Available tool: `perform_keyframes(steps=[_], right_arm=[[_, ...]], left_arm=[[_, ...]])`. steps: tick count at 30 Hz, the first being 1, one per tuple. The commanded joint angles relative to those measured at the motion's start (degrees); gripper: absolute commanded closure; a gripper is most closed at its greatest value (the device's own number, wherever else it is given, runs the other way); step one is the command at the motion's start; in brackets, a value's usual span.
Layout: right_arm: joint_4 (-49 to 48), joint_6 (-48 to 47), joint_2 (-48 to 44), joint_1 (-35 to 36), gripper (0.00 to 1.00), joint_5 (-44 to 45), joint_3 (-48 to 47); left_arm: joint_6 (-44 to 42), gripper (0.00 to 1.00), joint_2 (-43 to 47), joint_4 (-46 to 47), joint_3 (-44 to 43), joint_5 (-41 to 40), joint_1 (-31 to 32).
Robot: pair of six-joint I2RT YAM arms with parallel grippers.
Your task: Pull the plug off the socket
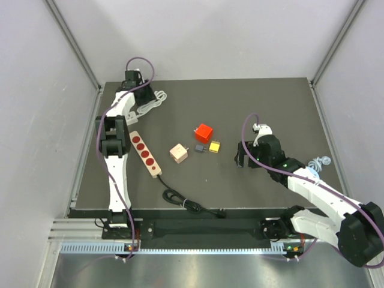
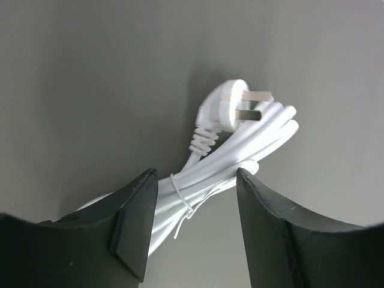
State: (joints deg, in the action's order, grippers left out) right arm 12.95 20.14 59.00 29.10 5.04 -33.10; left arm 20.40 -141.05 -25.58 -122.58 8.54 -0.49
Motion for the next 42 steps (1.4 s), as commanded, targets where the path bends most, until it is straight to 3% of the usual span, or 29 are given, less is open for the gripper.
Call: perform_keyframes(steps=[1,8,16,20,25,30,33,38,42], right_arm=[[-1.17,0.33,-1.61,0.78,0.00,-0.20,-0.91],[-0.12,1.21,-3.36,0.78,0.00,-0.47,-0.91],[1.29,1.48,-4.60,0.78,0.00,-0.56,-1.44],[1.46,1.83,-4.51,0.78,0.00,-1.17,-2.05],[1.03,1.74,-3.72,0.78,0.00,-1.35,-3.37],[0.50,1.22,-1.00,0.78,0.00,-1.96,-6.00],[-0.12,1.04,0.85,0.78,0.00,-3.19,-8.37],[-2.66,-0.10,9.25,0.87,0.00,-11.00,-16.96],[-7.65,-1.68,17.97,1.66,0.00,-18.56,-25.33]], left_arm=[[2.97,0.42,0.33,-5.09,4.71,7.90,5.75],[6.31,0.43,7.09,-0.18,15.26,10.01,11.38],[9.56,0.44,10.01,1.06,17.47,12.55,17.45],[9.48,0.31,13.77,0.89,17.64,12.47,19.65],[7.29,0.23,21.68,-0.78,18.52,5.45,19.56],[7.45,0.21,31.18,-4.64,19.39,0.53,17.81],[12.19,0.22,37.68,-4.56,25.45,-1.07,14.56],[20.97,0.22,46.13,-4.03,38.18,4.62,4.92],[22.40,0.21,47.36,-6.14,40.50,8.69,0.85]])
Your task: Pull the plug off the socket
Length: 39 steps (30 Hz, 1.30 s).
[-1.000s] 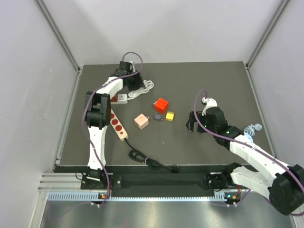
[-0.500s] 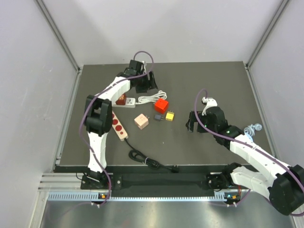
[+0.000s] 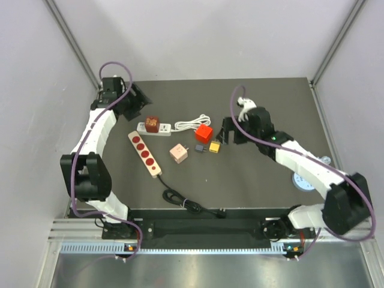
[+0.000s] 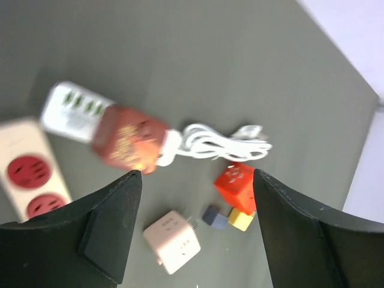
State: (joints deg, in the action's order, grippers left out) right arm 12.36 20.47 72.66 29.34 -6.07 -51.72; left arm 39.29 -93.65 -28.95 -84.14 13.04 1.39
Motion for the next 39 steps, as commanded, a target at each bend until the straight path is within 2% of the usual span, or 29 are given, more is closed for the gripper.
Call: perform_keyframes(steps=[1,5,8,13,15,19,22,27,29,30,33,35,36,39], right_arm=[[-8.04,-2.19,5.98,2.11,0.01,-9.12,-8.38],[-10.42,-1.32,18.44,3.26,0.00,-13.88,-21.01],[-16.83,2.02,26.87,4.93,0.00,-17.04,-27.70],[-25.53,3.09,39.82,9.67,0.02,-18.71,-38.95],[-30.26,3.17,46.66,10.99,0.02,-19.51,-41.77],[-33.71,3.96,53.27,11.88,0.03,-20.04,-46.61],[-36.43,6.95,59.50,11.96,0.12,-21.52,-49.96],[-39.25,7.48,60.84,12.05,0.15,-22.15,-49.00],[-38.91,5.30,60.58,12.23,0.13,-23.46,-48.65],[-37.16,2.15,60.58,12.40,0.11,-23.47,-48.73],[-34.60,-3.41,61.63,12.76,0.08,-23.99,-49.96],[-33.11,-5.43,63.55,12.93,0.08,-25.13,-52.33],[-32.67,-5.87,64.26,13.37,0.08,-25.57,-53.30],[-31.87,-7.81,66.55,14.33,0.08,-26.10,-56.55]], left_arm=[[3.25,0.21,-0.13,-3.39,1.87,4.10,-0.95],[4.38,0.20,-0.48,-4.80,2.13,5.06,-1.04],[5.62,0.21,-1.54,-4.89,2.40,6.82,-0.95],[2.82,0.30,-3.04,-6.56,1.26,10.25,-2.97],[-0.34,0.29,-1.72,-5.34,1.96,8.16,-3.14],[-5.35,0.30,0.30,-4.28,2.75,5.16,-3.15],[-8.43,0.34,0.57,-4.36,3.19,0.16,-3.15],[-9.50,0.38,1.89,0.02,7.66,-6.35,-3.32],[-8.36,0.44,1.72,1.96,9.42,-5.75,-4.72],[-7.83,0.54,0.93,3.10,9.61,-4.44,-5.60],[-5.02,0.68,-1.44,5.64,9.78,0.38,-9.20],[-3.79,0.73,-2.94,6.71,8.82,2.68,-10.08],[-3.69,0.81,-4.42,6.71,8.29,2.96,-10.26],[-3.34,0.87,-7.06,8.03,6.97,3.05,-10.35]])
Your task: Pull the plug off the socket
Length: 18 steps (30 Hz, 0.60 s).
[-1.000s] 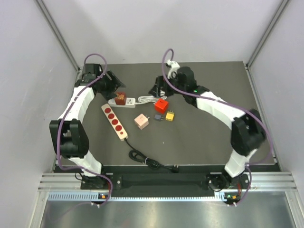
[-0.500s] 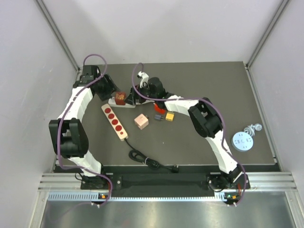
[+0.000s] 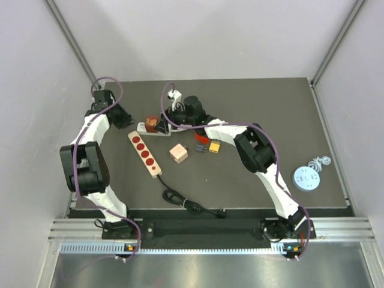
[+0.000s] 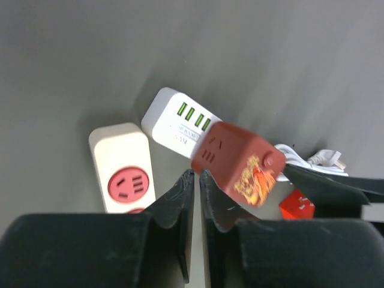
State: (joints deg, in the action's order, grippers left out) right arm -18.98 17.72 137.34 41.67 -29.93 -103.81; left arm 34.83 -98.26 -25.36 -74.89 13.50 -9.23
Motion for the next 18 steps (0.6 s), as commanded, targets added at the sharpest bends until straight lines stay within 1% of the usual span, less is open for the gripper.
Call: perform_keyframes(steps=[1,3,4,5,11,15,18], right_arm=[[-0.44,-5.58,2.84,2.19,0.08,-2.23,-5.86],[0.08,-6.64,3.90,2.80,0.07,-2.06,-7.45],[0.87,-6.55,5.21,2.89,0.07,-2.15,-9.81],[2.10,-6.38,5.83,2.89,0.07,-2.41,-11.14],[5.70,-6.46,8.47,3.42,0.09,-1.36,-16.68],[8.26,-6.29,10.05,3.68,0.10,-0.13,-20.20],[8.35,-6.11,10.49,3.68,0.09,1.54,-20.73]], left_arm=[[1.47,0.89,-3.33,5.40,-2.62,3.63,0.18],[2.17,0.91,-6.14,6.29,-3.41,5.56,0.18],[2.96,0.98,-7.29,6.64,-4.37,6.88,0.18],[3.22,1.00,-9.39,6.73,-4.82,8.90,0.18],[3.76,1.00,-12.92,8.58,-5.88,10.32,0.18],[3.32,1.00,-14.51,6.56,-6.58,9.62,0.01],[2.88,1.00,-14.33,5.77,-6.05,7.87,-0.34]])
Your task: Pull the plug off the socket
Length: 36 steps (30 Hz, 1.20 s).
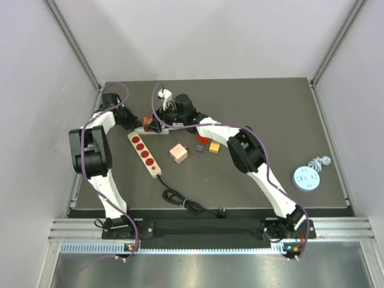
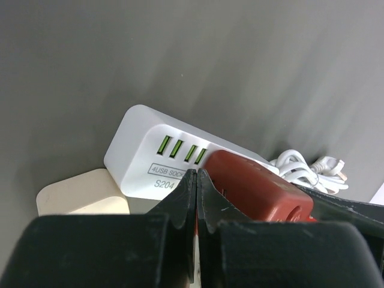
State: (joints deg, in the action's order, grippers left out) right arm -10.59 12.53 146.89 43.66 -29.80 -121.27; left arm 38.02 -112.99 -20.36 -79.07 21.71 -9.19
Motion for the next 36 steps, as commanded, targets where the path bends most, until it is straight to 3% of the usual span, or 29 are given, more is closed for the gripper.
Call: perform_keyframes(steps=[1,8,12,17,22,27,36], right_arm=[[-0.05,-0.41,1.12,1.69,0.09,2.02,-3.62],[-1.18,0.12,-2.04,1.52,0.05,6.77,0.41],[-4.09,-3.21,-7.04,1.52,0.00,5.02,7.00],[-3.38,-4.19,-7.41,0.29,0.00,0.02,7.45],[-4.35,-4.27,-6.18,0.20,0.00,-4.91,6.75],[-3.74,-5.24,-5.30,0.02,0.00,-6.32,5.61],[-2.77,-2.87,0.58,-0.68,0.00,-13.34,-3.00]], left_arm=[[-0.49,1.00,0.14,0.33,-1.88,-0.53,-0.48],[1.96,1.00,-0.22,3.74,1.46,3.94,0.05],[2.94,1.00,0.84,3.93,2.69,4.92,1.54],[3.02,1.00,1.98,3.48,4.53,6.41,3.12],[2.59,1.00,4.09,3.05,6.21,6.76,3.92],[-1.63,1.00,4.88,-4.58,0.42,0.45,3.39],[0.48,1.00,2.34,-4.16,-1.18,2.28,1.98]])
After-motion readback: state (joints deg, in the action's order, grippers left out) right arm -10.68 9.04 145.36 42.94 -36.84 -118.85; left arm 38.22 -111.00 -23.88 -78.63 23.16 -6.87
